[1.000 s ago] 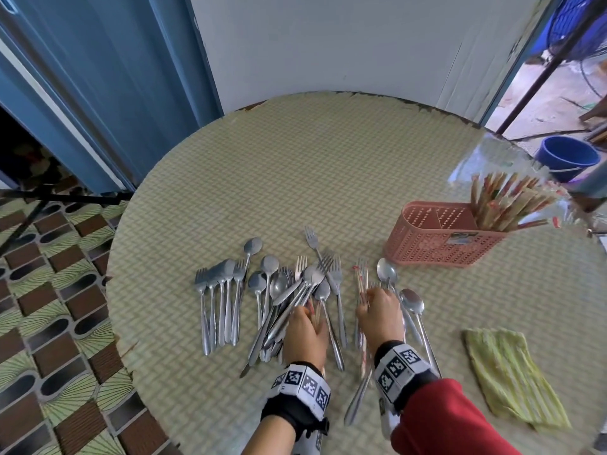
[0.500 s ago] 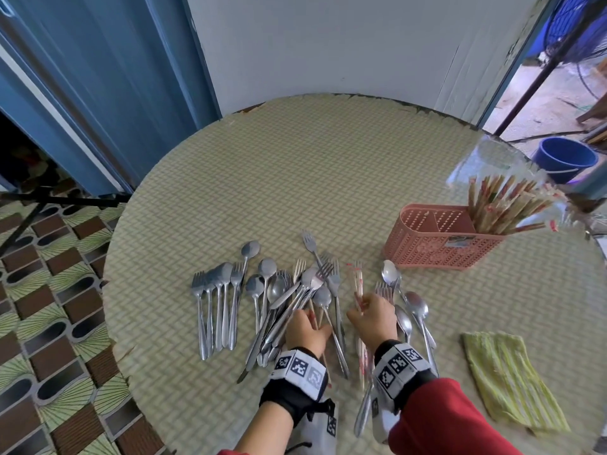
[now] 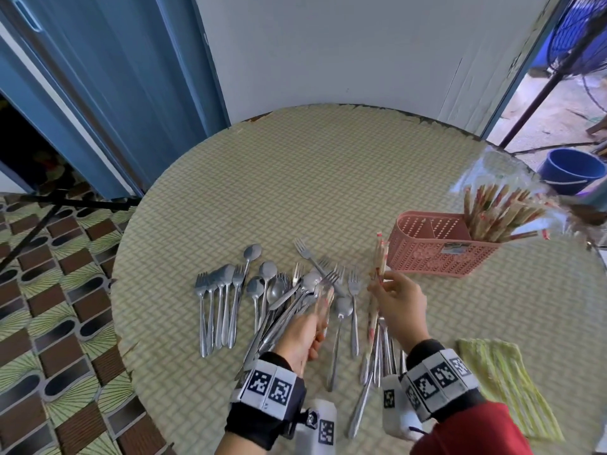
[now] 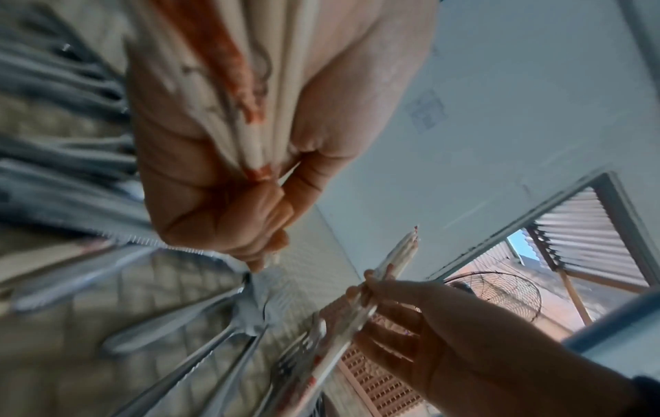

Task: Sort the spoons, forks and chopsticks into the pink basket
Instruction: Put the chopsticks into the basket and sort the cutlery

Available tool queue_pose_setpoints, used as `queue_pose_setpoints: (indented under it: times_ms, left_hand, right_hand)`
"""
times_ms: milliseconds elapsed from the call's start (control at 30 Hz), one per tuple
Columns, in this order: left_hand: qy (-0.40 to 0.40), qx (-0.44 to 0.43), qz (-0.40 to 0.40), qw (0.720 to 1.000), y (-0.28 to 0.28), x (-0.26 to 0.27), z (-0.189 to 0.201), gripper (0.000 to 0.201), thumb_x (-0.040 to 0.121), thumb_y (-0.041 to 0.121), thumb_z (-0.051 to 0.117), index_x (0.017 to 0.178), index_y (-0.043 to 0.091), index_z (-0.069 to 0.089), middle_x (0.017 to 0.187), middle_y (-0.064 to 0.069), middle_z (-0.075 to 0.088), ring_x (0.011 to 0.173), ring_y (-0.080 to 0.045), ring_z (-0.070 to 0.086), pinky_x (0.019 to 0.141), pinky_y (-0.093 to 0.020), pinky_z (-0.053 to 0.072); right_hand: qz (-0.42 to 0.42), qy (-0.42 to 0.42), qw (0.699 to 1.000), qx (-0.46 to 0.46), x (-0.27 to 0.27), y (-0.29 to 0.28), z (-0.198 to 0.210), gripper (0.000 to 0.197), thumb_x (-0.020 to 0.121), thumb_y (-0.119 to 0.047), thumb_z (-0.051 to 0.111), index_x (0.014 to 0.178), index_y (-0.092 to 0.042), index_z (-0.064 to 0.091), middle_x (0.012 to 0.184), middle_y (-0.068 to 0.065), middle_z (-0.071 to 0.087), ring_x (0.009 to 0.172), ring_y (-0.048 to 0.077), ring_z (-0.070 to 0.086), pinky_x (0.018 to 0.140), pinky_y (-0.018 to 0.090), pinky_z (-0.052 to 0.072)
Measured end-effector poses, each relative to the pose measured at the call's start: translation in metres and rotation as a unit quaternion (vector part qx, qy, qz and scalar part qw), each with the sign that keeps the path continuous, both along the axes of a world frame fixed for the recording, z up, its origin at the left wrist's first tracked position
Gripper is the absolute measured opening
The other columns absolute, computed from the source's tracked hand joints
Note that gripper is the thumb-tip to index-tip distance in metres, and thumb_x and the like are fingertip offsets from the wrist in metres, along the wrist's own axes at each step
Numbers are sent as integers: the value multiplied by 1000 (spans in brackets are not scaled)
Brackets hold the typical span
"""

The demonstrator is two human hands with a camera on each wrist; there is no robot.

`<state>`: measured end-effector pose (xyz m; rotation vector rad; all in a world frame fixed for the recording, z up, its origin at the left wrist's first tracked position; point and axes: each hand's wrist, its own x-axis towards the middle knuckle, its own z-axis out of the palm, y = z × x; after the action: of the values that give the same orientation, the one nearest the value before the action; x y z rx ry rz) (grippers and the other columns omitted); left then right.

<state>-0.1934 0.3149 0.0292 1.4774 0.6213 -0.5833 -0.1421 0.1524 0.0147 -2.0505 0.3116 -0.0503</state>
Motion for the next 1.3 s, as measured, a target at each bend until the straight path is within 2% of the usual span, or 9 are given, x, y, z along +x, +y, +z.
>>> queue_pose_setpoints:
  times_ms: [133,400,600,767,900,1033,1100,1167,1300]
  left_hand:
    - [-72,26,-9,997,12,-5,25,30,99,20,31,91,7,57,64,1,41,51,-8,34,45,-18,27]
    - [-235,5,32,972,6,4,70,18,95,11,46,104,7,61,77,-3,60,57,2,59,50,-10,44]
    - [-329,19,49,943,-59,28,87,13,89,8,56,100,11,62,95,-9,71,91,-20,68,75,-33,55]
    - [-426,15,56,903,-132,61,109,17,86,10,61,100,18,56,100,-9,67,90,-19,68,77,-30,57]
    - [-462,13,76,884,-182,90,112,17,85,14,65,96,22,54,96,-6,69,88,-16,68,77,-25,55]
    - [-456,44,91,884,-221,116,98,14,85,22,66,90,30,56,88,3,72,83,-11,69,84,-39,54]
    - [-471,42,91,876,-236,123,91,11,87,15,63,94,20,55,86,4,71,77,-4,67,76,-23,54]
    - [-480,63,85,871,-246,128,83,9,89,11,60,96,13,54,85,4,69,71,3,65,67,-10,49]
    - [-473,125,66,870,-256,137,56,12,89,12,59,101,15,58,93,2,71,86,-5,67,79,-25,54]
  right_hand:
    - [14,-28,999,15,-1,-17,15,14,82,-22,70,91,-11,68,76,-3,67,67,12,61,67,29,50]
    - [25,-107,991,80,1,-52,51,4,83,-18,68,80,-16,68,75,1,71,72,24,69,71,48,57]
    - [-9,-192,978,84,6,-92,94,11,86,-23,66,81,-13,65,76,1,70,68,20,70,68,49,57]
    - [-65,-278,955,81,13,-146,133,26,83,-22,69,100,-28,50,78,2,65,65,21,68,62,42,58]
    - [-85,-305,947,58,27,-189,141,14,86,-11,64,96,-17,56,79,10,68,69,26,68,66,48,57]
    - [-72,-292,954,-8,44,-215,134,14,86,-16,65,98,-13,58,79,3,70,70,7,65,70,23,53]
    - [-66,-305,950,-29,54,-219,128,14,86,-14,66,97,-10,59,76,0,68,68,-3,62,65,12,48]
    - [-52,-313,947,-36,64,-220,117,13,85,-10,66,96,-9,59,72,-8,64,65,-6,60,64,10,48]
    - [-13,-304,951,-52,80,-221,93,9,84,-7,66,88,-9,59,71,-12,62,65,-8,60,62,5,47]
